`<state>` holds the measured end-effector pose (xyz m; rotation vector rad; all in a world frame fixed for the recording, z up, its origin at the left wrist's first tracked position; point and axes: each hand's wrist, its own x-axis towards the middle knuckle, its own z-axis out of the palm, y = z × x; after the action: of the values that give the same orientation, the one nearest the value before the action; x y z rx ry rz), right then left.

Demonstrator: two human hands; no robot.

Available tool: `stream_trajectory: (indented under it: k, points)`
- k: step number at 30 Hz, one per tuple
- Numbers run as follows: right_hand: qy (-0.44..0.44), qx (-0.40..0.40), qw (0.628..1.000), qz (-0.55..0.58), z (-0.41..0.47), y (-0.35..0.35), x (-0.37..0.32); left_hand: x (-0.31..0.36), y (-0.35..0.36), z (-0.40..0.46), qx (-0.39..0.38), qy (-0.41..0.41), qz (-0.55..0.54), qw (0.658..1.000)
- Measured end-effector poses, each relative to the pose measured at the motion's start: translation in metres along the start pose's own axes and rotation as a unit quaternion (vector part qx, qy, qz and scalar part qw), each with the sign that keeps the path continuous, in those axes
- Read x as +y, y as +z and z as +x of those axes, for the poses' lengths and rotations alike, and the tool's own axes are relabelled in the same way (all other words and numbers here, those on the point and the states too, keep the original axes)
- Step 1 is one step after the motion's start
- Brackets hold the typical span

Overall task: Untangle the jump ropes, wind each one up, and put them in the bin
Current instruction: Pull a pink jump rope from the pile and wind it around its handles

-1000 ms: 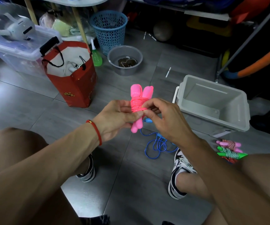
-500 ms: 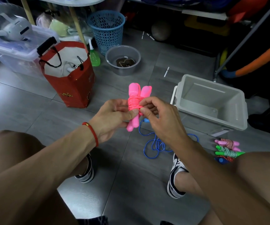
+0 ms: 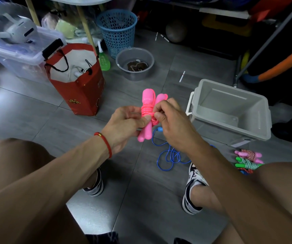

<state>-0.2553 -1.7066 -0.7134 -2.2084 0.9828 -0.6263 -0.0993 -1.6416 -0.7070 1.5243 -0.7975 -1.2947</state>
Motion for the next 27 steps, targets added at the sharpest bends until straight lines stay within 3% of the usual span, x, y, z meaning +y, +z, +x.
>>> stream_trajectory:
  k: [5,9,13,17,27]
  points:
    - [-0.009,0.065,0.998,-0.004,0.001,-0.002,0.0,0.0,0.005,-0.002,0.015,-0.01,-0.03,0.999]
    - [0.011,0.113,0.991,0.065,-0.001,-0.003,-0.005,0.0,0.011,-0.003,0.038,-0.007,-0.045,0.998]
    - [-0.067,0.148,0.987,-0.01,-0.004,0.001,-0.002,0.005,0.014,-0.003,0.042,-0.003,-0.06,0.997]
    - [-0.107,0.144,0.981,-0.071,-0.005,0.01,0.004,0.004,0.013,0.001,0.07,-0.009,-0.071,0.995]
    - [-0.082,0.14,0.986,-0.03,-0.004,0.009,0.003,0.004,0.019,0.001,0.086,-0.022,-0.113,0.99]
